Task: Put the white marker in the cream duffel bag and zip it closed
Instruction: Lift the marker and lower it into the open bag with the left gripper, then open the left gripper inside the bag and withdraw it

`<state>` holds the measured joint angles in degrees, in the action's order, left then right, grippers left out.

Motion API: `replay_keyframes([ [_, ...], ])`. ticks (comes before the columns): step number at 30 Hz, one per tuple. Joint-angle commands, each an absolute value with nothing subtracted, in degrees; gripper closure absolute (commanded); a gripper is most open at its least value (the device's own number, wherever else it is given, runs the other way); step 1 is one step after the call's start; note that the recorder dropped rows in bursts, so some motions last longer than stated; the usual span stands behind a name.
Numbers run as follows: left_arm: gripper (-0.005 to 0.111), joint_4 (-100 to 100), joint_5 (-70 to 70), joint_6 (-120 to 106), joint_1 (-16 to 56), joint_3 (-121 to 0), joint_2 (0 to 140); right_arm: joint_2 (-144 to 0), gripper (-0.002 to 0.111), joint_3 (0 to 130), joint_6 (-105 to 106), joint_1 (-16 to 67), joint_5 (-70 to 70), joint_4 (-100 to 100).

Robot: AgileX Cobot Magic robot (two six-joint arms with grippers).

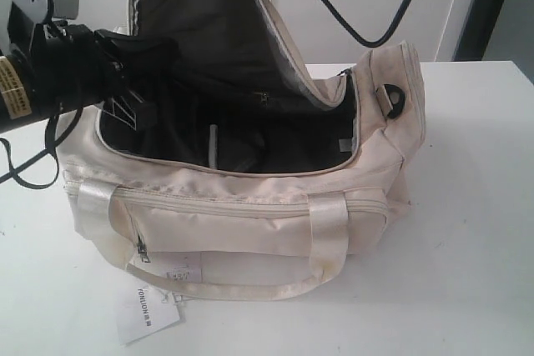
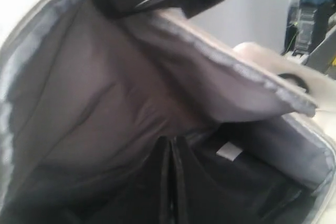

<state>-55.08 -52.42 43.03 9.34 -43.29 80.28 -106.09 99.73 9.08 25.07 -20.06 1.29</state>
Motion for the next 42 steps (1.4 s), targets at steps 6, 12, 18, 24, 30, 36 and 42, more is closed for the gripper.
replay_keyframes([
  [6, 0.107, -63.4, -33.2, 62.5, 9.4, -43.4, 70.1, -105.2, 0.108, 99.9, 8.8, 24.5, -19.2, 1.5],
  [12, 0.107, -73.9, -20.6, 73.3, 9.4, -43.4, 64.3, -105.2, 0.108, 99.9, 8.8, 24.5, -19.2, 1.5],
  [18, 0.107, -84.0, -10.1, 83.9, 9.4, -43.4, 61.0, -105.2, 0.108, 99.9, 8.8, 24.5, -19.2, 1.5],
  [24, 0.107, -99.9, -3.2, 84.0, 9.4, -43.4, 61.8, -105.2, 0.108, 99.9, 8.8, 24.5, -19.2, 1.5],
  [30, 0.107, -99.9, 32.6, 75.7, 9.4, -43.4, 62.0, -105.2, 0.108, 99.9, 8.8, 24.5, -19.2, 1.5],
  [36, 0.107, -47.2, 37.4, 36.1, 9.4, -43.4, 62.6, -105.2, 0.108, 99.9, 8.8, 24.5, -19.2, 1.5],
  [42, 0.107, -9.1, 37.3, 13.4, 9.4, -43.4, 60.4, -105.2, 0.108, 99.9, 8.8, 24.5, -19.2, 1.5],
])
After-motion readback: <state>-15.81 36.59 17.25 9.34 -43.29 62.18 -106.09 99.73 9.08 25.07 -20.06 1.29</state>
